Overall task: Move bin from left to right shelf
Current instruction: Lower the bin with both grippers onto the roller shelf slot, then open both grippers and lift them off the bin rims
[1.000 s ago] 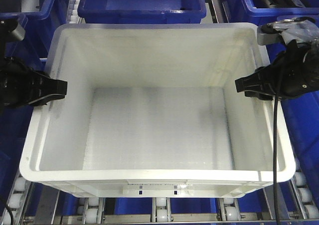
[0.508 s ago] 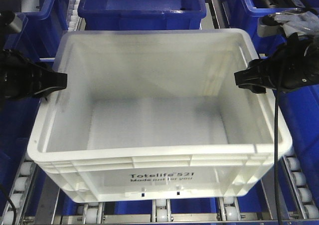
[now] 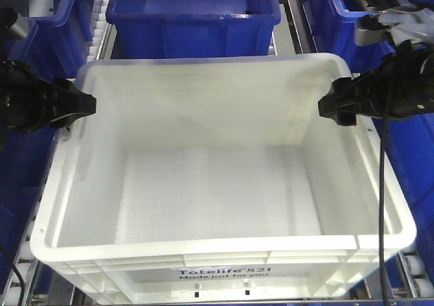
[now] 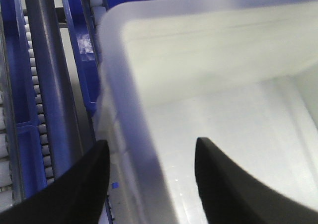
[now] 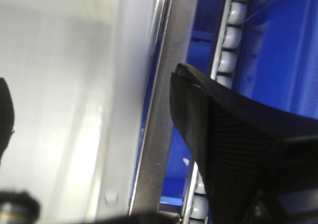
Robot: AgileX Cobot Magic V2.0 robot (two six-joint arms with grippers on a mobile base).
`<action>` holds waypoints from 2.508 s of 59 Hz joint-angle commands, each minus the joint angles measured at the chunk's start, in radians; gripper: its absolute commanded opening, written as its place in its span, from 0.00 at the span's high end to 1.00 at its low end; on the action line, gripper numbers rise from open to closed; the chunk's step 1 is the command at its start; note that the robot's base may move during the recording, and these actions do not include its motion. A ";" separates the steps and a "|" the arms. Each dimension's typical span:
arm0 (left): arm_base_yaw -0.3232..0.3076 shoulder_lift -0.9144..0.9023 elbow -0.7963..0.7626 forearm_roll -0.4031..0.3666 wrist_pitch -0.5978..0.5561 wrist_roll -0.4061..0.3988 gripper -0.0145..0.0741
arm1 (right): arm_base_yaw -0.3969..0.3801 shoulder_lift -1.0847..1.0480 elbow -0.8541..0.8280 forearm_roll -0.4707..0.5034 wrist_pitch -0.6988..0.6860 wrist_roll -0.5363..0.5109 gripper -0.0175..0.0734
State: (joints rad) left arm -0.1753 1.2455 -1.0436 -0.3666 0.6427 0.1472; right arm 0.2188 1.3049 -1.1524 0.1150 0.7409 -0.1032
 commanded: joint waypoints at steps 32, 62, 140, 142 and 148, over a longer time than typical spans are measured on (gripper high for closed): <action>-0.005 -0.028 -0.035 -0.003 0.007 0.005 0.41 | 0.000 -0.091 -0.036 -0.021 -0.044 -0.012 0.18; -0.006 -0.069 -0.033 -0.005 -0.007 0.016 0.41 | 0.000 -0.127 -0.032 0.062 -0.117 -0.038 0.19; -0.006 -1.014 0.678 -0.002 -0.441 0.165 0.50 | 0.000 -1.131 0.875 0.055 -0.701 -0.177 0.19; -0.006 -1.014 0.688 -0.002 -0.459 0.165 0.51 | 0.000 -1.134 0.874 0.052 -0.698 -0.180 0.19; -0.006 -1.014 0.705 -0.005 -0.501 0.163 0.54 | 0.000 -1.132 0.874 0.052 -0.695 -0.196 0.19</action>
State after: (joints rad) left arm -0.1759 0.2202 -0.3211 -0.3589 0.2435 0.3126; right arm 0.2188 0.1604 -0.2503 0.1733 0.1283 -0.2764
